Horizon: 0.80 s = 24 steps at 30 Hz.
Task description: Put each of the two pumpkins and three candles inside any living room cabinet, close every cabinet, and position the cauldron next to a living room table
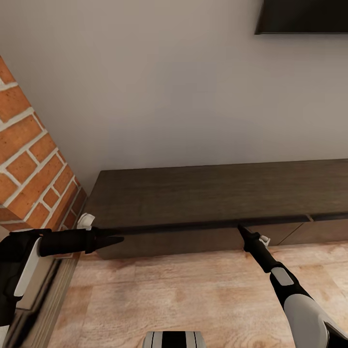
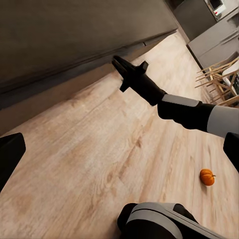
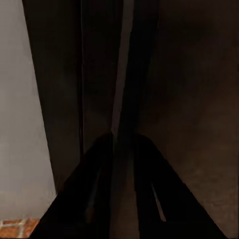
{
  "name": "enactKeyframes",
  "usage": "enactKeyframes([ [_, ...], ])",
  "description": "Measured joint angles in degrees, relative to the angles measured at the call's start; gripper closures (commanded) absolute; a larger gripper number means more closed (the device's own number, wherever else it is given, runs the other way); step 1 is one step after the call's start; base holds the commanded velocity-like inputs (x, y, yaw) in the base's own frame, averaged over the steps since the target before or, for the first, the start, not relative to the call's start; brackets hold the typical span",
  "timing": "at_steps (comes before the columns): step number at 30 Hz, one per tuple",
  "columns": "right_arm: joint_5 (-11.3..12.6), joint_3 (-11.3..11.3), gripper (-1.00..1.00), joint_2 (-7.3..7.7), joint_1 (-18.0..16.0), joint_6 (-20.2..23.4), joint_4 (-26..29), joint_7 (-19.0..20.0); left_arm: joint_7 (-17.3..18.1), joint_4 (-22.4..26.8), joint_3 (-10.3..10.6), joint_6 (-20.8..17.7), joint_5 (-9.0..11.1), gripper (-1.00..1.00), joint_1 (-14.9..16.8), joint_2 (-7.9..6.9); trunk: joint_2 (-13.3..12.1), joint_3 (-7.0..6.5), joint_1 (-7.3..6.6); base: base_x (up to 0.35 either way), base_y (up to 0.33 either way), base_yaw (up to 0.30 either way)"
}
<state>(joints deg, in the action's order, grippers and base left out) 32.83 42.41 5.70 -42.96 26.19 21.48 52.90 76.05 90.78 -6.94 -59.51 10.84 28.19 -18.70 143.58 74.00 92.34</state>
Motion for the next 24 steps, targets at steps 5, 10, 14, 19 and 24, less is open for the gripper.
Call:
enactKeyframes([
  [5,-0.68,0.13,1.00,0.01,0.01,-0.65,-0.05,-0.86,0.00,0.00,0.00,0.00,0.00,-1.00,0.00,0.00,-0.01,0.01,0.01,0.000,0.000,0.000],
  [10,-0.68,0.14,1.00,0.01,0.01,-0.63,-0.05,-0.86,0.00,0.00,0.00,0.00,0.00,-1.00,0.00,0.00,-0.01,0.00,0.01,0.000,0.000,0.000],
  [14,-0.57,0.12,1.00,0.03,0.01,-0.56,-0.13,-0.84,0.00,0.00,0.00,0.00,0.00,-1.00,0.00,0.00,-0.01,0.00,0.01,0.000,0.000,0.000],
  [19,-0.45,0.10,1.00,0.07,0.00,-0.41,-0.20,-0.85,-0.01,0.00,0.00,0.00,0.00,-1.00,0.00,0.00,0.00,0.00,0.01,0.000,0.000,0.000],
  [24,-0.22,0.05,1.00,0.08,0.00,-0.21,-0.24,-0.96,-0.01,0.00,0.00,0.00,0.00,-1.00,0.00,0.00,0.00,0.00,0.00,0.000,0.000,0.000],
])
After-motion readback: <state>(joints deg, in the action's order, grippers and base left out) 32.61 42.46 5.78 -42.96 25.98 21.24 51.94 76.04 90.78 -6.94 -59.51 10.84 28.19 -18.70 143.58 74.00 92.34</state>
